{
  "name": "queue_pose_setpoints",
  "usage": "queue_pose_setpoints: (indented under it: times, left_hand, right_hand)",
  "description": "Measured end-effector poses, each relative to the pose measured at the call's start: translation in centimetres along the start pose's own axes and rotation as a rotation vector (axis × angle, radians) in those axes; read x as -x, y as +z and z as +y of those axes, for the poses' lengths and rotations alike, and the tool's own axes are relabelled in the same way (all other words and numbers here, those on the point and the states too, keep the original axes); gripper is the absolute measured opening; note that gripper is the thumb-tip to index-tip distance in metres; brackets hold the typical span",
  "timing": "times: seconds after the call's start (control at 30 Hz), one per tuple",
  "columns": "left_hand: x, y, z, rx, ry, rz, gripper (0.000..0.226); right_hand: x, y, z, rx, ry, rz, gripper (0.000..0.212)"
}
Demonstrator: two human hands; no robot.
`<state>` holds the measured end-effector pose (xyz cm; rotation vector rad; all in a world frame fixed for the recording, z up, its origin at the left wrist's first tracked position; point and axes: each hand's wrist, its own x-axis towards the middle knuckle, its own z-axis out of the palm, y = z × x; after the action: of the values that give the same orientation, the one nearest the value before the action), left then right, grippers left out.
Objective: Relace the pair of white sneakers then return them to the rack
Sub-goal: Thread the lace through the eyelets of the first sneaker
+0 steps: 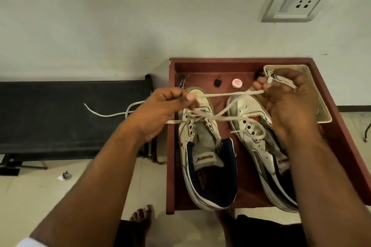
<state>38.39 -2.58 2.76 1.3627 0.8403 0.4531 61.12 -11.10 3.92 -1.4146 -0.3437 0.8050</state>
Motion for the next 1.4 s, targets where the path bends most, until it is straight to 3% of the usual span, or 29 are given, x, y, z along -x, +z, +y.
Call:
queue_pose_setpoints:
  times: [0.1, 0.13, 0.17, 0.23, 0.3, 0.37, 0.43, 0.53, 0.57, 0.67, 0.77, 0.87, 0.97, 1.0, 1.1, 1.17, 1.3, 1.4]
  left_hand:
    - [-0.3, -0.9, -0.5, 0.034, 0.052, 0.068, 0.029]
    - [-0.4, -0.6, -0.6, 0.009, 0.066, 0.066, 0.03]
    - [-0.5, 0.0, -0.6, -0.011, 0.078, 0.042, 0.031]
    - [-0.4, 1.0, -0.2, -0.027, 0.091, -0.031, 0.028]
    - [-0.2, 1.2, -0.1, -0.042, 0.081, -0.062, 0.024]
    - [-0.2, 0.4, -0.1, -0.076, 0.04, -0.028, 0.027]
    - [-0.1, -1.1, -0.5, -0.106, -0.009, 0.048, 0.031]
    - [-0.1, -2.4, -1.3, -0.132, -0.044, 0.179, 0.023]
    - [-0.2, -2.3, -1.4, -0.131, -0.048, 0.191, 0.022]
    - [-0.5, -0.5, -1.1, -0.123, -0.028, 0.109, 0.018]
    - [-0.5, 0.8, -0.5, -0.136, -0.009, -0.001, 0.012]
    - [-0.1, -0.8, -0.6, -0.196, -0.065, 0.017, 0.018]
    - [0.0, -2.9, -1.1, -0.305, -0.102, 0.12, 0.015]
    - [-0.1, -2.9, -1.2, -0.311, -0.1, 0.126, 0.014]
    - [-0.6, -1.0, -1.2, -0.296, -0.093, 0.045, 0.016]
    - [-0.7, 0.2, -1.2, -0.285, -0.096, -0.004, 0.021]
    - [-0.7, 0.2, -1.2, -0.246, -0.166, 0.009, 0.026]
    - [-0.9, -0.3, -1.8, -0.43, -0.26, 0.12, 0.031]
  right_hand:
    - [-0.8, -1.8, 1.3, 0.759, -0.13, -0.034, 0.038]
    - [-0.6, -1.5, 1.4, 0.986, -0.253, -0.104, 0.044]
    - [-0.2, -0.8, 1.4, 1.063, -0.358, -0.213, 0.05]
    - [0.9, 1.4, 1.6, 0.932, -0.345, -0.494, 0.051]
    - [1.8, 2.7, 2.5, 0.81, -0.266, -0.618, 0.03]
    - [1.6, 2.3, 2.5, 0.741, -0.212, -0.502, 0.012]
    - [0.6, 0.5, 1.3, 0.728, -0.197, -0.305, 0.007]
    - [-1.0, -2.6, -0.5, 1.03, -0.245, -0.012, 0.021]
    - [-0.9, -2.7, -0.7, 1.089, -0.252, -0.038, 0.027]
    - [0.7, -0.2, 0.2, 1.003, -0.166, -0.405, 0.054]
    - [2.1, 2.4, 1.9, 0.862, -0.095, -0.641, 0.022]
    - [1.0, 0.9, 1.5, 0.897, -0.122, -0.481, 0.004]
    - [-0.9, -2.4, -0.1, 1.23, -0.157, -0.189, 0.013]
    - [-1.0, -2.7, -0.2, 1.341, -0.167, -0.175, 0.022]
    - [0.1, -0.4, 0.6, 1.302, -0.245, -0.42, 0.058]
    - [1.6, 2.1, 1.8, 1.093, -0.194, -0.581, 0.063]
    - [1.8, 3.3, 4.2, 0.784, -0.056, -0.608, 0.025]
    - [0.8, 2.4, 4.3, 0.792, -0.038, -0.526, 0.013]
